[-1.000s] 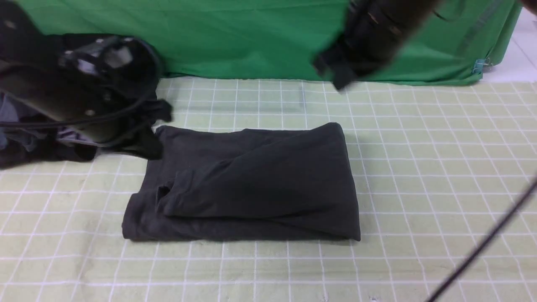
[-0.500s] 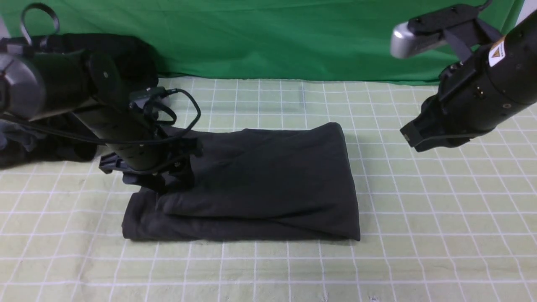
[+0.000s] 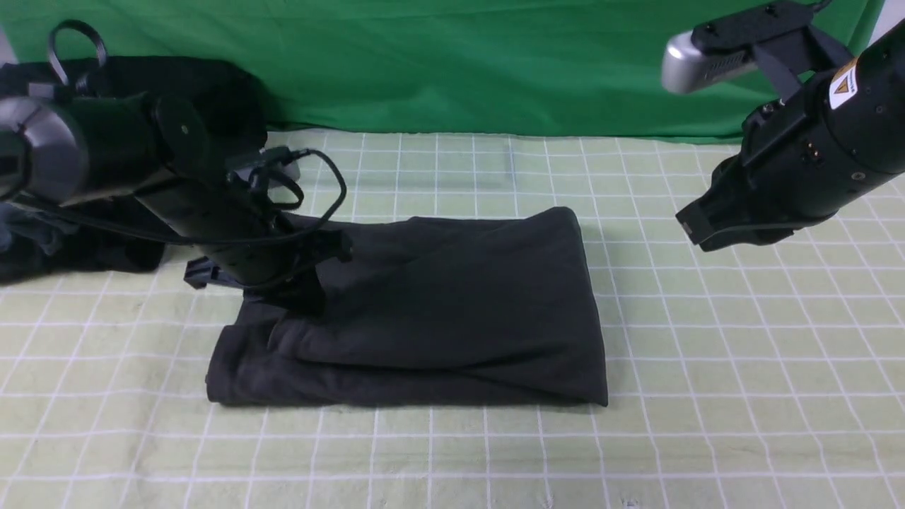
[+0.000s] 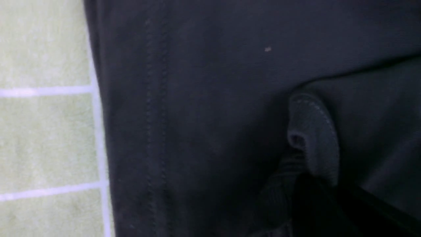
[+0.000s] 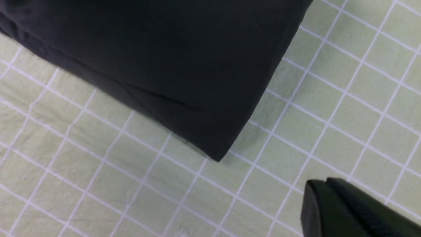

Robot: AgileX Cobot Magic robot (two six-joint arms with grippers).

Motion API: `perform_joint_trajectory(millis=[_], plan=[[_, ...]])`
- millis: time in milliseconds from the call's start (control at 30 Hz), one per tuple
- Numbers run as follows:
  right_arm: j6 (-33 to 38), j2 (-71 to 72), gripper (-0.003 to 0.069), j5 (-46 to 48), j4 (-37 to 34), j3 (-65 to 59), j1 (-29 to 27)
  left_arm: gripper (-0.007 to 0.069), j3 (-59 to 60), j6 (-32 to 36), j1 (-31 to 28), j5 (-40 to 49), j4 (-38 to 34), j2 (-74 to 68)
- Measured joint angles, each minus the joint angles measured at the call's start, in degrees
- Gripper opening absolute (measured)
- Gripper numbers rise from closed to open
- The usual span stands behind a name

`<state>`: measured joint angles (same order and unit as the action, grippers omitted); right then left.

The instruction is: Fold a long-sleeved shirt over a green coffee tablecloth.

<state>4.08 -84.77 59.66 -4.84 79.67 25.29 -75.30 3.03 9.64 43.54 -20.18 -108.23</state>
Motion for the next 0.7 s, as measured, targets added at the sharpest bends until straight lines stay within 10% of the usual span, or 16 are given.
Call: perform_joint_trajectory(millis=[700], plan=[[0.0, 0.0, 0.0011, -0.6, 0.0, -0.1, 0.0, 0.0058, -4.7, -3.0, -7.5, 8.2, 4.9, 4.0]])
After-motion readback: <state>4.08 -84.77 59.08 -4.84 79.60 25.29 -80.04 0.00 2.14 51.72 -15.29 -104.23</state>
